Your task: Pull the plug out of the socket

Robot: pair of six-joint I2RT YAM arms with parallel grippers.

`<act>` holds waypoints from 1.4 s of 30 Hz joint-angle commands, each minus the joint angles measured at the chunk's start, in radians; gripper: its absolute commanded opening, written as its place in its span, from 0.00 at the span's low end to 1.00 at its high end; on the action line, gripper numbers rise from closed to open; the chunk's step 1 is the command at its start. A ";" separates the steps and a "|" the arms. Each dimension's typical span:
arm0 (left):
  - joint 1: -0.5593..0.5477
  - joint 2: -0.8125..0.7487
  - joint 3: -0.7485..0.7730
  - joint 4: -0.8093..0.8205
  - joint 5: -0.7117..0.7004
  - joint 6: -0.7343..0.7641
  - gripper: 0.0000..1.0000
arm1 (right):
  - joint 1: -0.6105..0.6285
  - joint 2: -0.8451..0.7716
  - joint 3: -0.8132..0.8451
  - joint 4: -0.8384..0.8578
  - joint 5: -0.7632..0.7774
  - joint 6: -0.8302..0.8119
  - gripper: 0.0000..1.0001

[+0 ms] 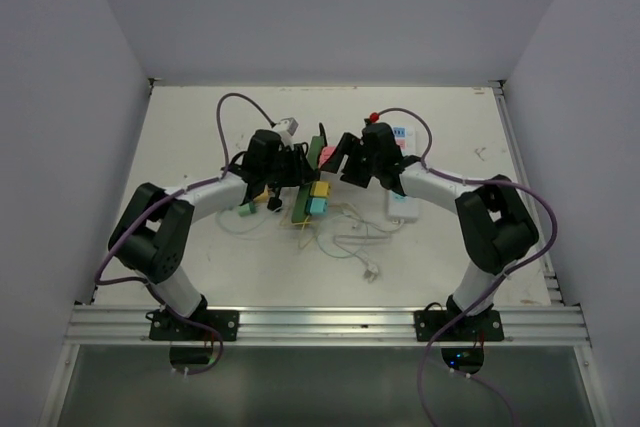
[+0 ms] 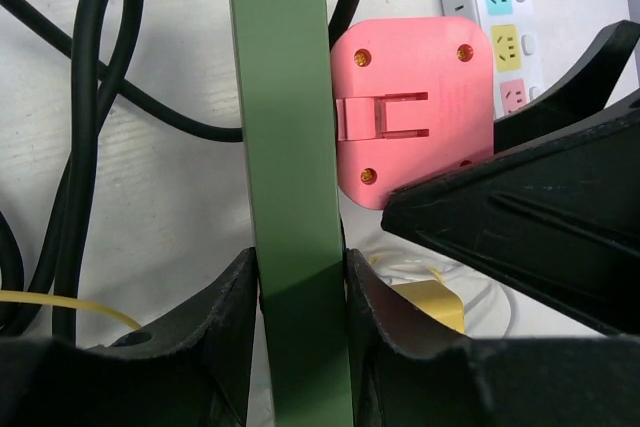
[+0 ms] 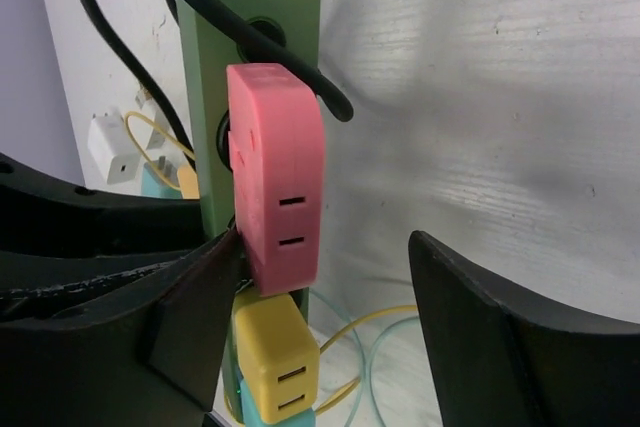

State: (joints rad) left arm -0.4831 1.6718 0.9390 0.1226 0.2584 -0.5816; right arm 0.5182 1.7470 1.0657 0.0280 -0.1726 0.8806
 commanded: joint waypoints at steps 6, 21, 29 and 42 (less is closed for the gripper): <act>-0.008 -0.072 -0.020 0.147 0.045 0.039 0.00 | -0.007 0.017 0.073 0.108 -0.065 0.011 0.61; -0.005 -0.066 -0.049 0.167 -0.034 0.003 0.00 | -0.007 0.034 0.030 0.173 -0.123 0.031 0.01; 0.049 -0.034 -0.097 0.152 -0.149 -0.112 0.00 | -0.020 -0.041 -0.042 0.164 -0.139 0.024 0.00; 0.078 -0.009 -0.123 0.103 -0.289 -0.184 0.00 | -0.030 -0.110 -0.138 0.222 -0.185 0.046 0.00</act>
State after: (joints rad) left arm -0.4847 1.6562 0.8341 0.2028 0.2443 -0.7235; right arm 0.5014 1.7332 0.9512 0.2573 -0.2646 0.9337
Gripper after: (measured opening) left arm 0.388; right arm 0.234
